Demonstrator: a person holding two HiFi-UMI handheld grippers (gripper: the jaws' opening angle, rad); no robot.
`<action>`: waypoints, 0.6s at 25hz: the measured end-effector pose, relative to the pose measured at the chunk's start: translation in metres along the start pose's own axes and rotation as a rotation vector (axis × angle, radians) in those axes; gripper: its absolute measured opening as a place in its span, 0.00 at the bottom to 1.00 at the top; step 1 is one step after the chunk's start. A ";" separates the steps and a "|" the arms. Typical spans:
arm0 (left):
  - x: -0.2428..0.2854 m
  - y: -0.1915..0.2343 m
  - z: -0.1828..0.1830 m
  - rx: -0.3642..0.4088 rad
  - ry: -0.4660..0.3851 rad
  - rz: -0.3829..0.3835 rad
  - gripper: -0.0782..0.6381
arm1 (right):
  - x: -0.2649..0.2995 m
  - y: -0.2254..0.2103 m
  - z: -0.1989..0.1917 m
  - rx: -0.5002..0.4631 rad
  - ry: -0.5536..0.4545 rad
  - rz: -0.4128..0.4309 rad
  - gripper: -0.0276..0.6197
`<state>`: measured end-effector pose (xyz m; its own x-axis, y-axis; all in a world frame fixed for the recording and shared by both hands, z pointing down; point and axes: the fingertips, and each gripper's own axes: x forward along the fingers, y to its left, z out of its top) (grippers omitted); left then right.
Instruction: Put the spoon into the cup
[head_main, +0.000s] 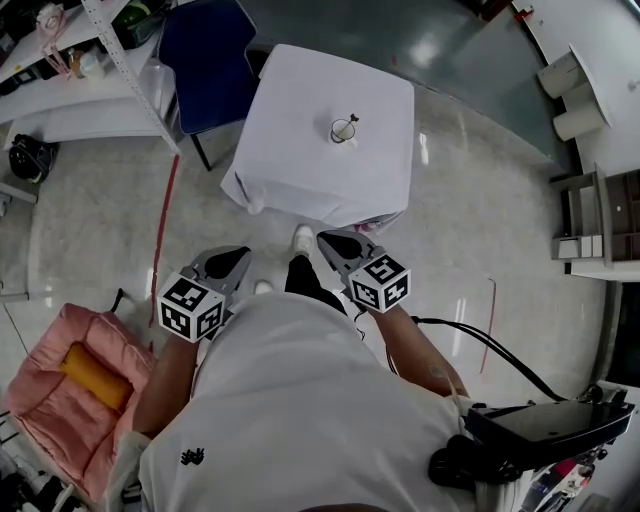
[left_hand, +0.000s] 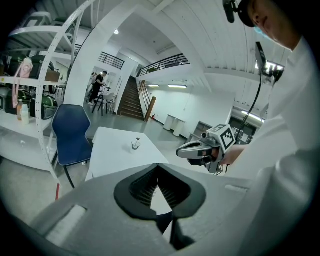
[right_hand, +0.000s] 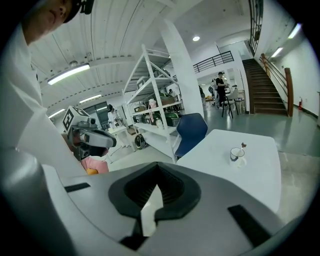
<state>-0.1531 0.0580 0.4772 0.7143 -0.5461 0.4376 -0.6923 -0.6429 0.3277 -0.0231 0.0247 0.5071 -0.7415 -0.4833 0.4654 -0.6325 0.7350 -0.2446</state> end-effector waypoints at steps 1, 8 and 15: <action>-0.001 0.000 -0.001 0.000 0.000 0.003 0.12 | 0.000 0.002 0.000 -0.001 0.000 0.003 0.05; -0.004 -0.001 -0.003 0.001 0.004 0.015 0.12 | 0.003 0.007 0.001 -0.018 -0.002 0.021 0.05; 0.004 -0.005 0.001 0.009 0.008 0.002 0.12 | -0.004 0.002 -0.003 -0.013 0.001 0.013 0.05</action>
<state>-0.1462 0.0583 0.4763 0.7118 -0.5435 0.4449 -0.6930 -0.6466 0.3189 -0.0210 0.0290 0.5073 -0.7492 -0.4735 0.4632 -0.6200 0.7473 -0.2391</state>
